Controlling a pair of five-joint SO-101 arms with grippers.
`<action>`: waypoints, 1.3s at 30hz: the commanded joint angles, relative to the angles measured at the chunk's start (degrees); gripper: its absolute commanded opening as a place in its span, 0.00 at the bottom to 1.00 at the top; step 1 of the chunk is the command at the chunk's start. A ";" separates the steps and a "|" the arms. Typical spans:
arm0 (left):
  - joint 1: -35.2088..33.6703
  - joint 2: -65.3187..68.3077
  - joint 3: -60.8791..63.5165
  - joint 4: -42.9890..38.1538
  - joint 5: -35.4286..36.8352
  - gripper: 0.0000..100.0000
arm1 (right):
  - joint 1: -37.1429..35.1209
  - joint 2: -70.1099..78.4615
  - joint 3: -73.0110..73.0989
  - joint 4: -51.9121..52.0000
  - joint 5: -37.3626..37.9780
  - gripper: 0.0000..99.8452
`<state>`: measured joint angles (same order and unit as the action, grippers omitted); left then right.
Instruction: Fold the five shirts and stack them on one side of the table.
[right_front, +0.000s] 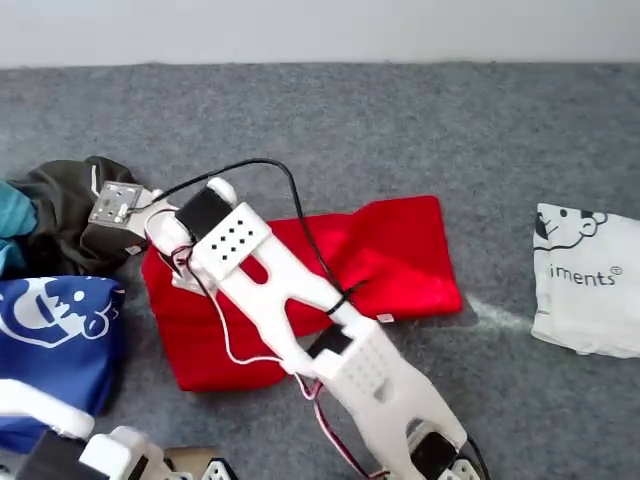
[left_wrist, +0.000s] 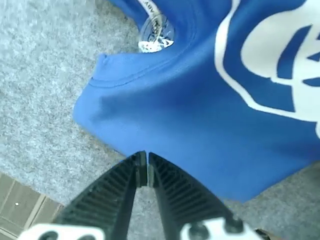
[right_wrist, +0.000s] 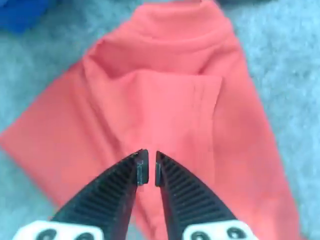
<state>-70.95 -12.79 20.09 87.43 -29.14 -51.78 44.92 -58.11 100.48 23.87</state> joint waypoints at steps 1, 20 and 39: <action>-1.67 -0.70 -2.42 0.53 0.26 0.02 | -0.04 -11.91 12.75 2.68 -0.70 0.04; -0.44 -0.26 -6.20 3.16 0.26 0.02 | -5.32 -23.52 39.91 -0.22 -3.78 0.24; 3.60 -0.44 -6.46 1.67 0.35 0.02 | -17.19 -9.54 39.65 -14.11 -3.60 0.22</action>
<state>-67.43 -12.79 15.96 89.89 -29.14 -70.42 35.43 -18.20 88.09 20.44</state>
